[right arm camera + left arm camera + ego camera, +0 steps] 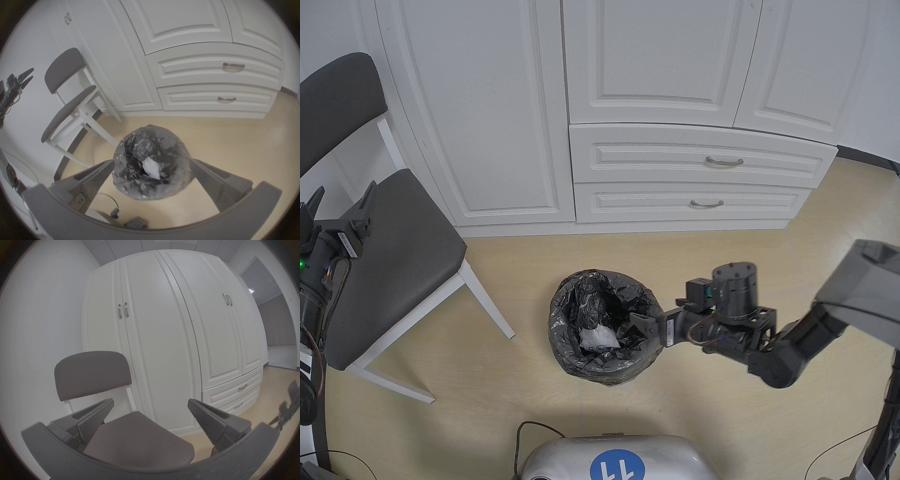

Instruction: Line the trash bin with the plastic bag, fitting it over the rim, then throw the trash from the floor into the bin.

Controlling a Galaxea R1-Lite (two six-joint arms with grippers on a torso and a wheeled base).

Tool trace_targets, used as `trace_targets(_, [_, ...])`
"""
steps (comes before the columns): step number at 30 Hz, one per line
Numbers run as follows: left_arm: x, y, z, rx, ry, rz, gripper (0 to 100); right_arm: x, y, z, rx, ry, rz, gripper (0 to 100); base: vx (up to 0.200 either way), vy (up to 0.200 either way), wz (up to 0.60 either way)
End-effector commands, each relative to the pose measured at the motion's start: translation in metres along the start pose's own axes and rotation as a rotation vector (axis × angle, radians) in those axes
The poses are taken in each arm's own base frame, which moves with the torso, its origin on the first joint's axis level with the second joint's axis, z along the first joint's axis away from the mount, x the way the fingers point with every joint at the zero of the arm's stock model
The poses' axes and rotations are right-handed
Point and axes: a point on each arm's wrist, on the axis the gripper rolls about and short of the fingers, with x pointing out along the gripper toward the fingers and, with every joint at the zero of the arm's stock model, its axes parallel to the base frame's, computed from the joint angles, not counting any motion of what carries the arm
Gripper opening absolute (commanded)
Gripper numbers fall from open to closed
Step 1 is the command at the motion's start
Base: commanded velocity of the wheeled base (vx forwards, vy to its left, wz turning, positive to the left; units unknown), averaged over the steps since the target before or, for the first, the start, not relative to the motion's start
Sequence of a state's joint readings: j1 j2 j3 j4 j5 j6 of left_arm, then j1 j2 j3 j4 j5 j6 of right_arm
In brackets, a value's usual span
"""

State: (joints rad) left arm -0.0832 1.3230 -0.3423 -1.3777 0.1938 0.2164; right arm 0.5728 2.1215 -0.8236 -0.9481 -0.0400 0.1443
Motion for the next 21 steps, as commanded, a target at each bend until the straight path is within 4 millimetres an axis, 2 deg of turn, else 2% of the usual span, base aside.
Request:
trace_targets(1, [0.002, -0.005, -0.016, 0.012, 0.066, -0.017, 100, -0.074, -0.034, 0.039, -0.104, -0.045, -0.111, 100, 0.0, 0.0, 0.0])
trace_targets(4, [0.0, -0.004, -0.017, 0.013, 0.07, -0.02, 100, -0.083, -0.036, 0.03, -0.108, -0.028, -0.125, 100, 0.0, 0.0, 0.0])
trace_targets(5, [-0.003, -0.004, -0.018, 0.014, 0.077, -0.023, 100, -0.089, -0.037, 0.023, -0.106, -0.018, -0.129, 100, 0.0, 0.0, 0.0])
trace_targets(9, [-0.007, -0.006, -0.022, 0.015, 0.091, -0.057, 100, -0.11, -0.044, 0.015, -0.104, -0.051, -0.191, 100, 0.0, 0.0, 0.0])
trace_targets(12, [-0.013, -0.009, -0.026, 0.013, 0.102, -0.125, 100, -0.132, -0.052, 0.022, -0.099, -0.099, -0.262, 100, 0.0, 0.0, 0.0])
trace_targets(16, [-0.024, -0.012, -0.027, 0.006, 0.108, -0.167, 100, -0.164, -0.063, 0.043, -0.086, -0.205, -0.33, 100, 0.0, 0.0, 0.0])
trace_targets(17, [-0.025, -0.012, -0.027, 0.004, 0.11, -0.172, 100, -0.167, -0.064, 0.045, -0.085, -0.213, -0.336, 100, 0.0, 0.0, 0.0])
trace_targets(18, [-0.033, -0.012, -0.027, 0.0, 0.12, -0.189, 100, -0.182, -0.069, 0.051, -0.077, -0.231, -0.373, 100, 0.0, 0.0, 0.0])
trace_targets(19, [-0.034, -0.012, -0.027, -0.002, 0.12, -0.191, 100, -0.183, -0.069, 0.051, -0.076, -0.229, -0.378, 100, 0.0, 0.0, 0.0])
trace_targets(21, [-0.038, -0.013, -0.029, -0.009, 0.136, -0.2, 100, -0.205, -0.074, 0.058, -0.061, -0.209, -0.424, 100, 0.0, 0.0, 0.0])
